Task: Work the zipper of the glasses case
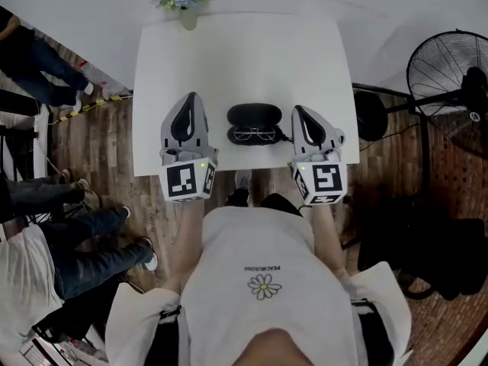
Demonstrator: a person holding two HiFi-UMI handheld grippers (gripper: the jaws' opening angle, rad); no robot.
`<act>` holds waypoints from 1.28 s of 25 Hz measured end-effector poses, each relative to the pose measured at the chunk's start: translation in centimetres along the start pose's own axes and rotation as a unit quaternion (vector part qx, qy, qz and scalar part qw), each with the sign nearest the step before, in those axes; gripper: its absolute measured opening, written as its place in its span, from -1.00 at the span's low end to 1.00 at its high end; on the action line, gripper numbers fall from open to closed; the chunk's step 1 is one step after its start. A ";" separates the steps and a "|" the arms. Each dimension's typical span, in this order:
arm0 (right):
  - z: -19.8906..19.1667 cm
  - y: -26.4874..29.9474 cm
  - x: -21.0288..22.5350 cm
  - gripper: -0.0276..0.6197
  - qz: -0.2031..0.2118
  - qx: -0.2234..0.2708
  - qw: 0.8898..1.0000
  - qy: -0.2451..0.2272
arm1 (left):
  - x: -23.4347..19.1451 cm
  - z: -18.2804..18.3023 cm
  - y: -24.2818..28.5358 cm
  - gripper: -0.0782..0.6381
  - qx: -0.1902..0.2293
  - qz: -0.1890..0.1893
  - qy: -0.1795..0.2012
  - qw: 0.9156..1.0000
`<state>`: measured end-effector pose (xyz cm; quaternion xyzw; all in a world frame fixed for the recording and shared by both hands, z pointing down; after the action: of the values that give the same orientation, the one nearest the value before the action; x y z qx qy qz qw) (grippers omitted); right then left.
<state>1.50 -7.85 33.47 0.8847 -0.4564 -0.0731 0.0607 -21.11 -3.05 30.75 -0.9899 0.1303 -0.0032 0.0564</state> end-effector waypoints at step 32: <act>-6.0 3.8 5.4 -0.89 0.047 -0.066 0.996 0.036 | 9.2 -14.0 4.1 0.05 -0.239 -0.348 0.067 0.904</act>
<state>2.70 -14.20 39.65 0.8585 -0.4888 -0.0681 0.1392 -13.57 -10.96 44.13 -0.9535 -0.2225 -0.0578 -0.1952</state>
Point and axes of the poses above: the fingertips, and each gripper's own axes: y forward along the fingers, x to its right, z out of its top, the point moved 4 cm from there along -y, backward along the fingers, and after that the axes turned 15 degrees about z, right-handed, at the moved point
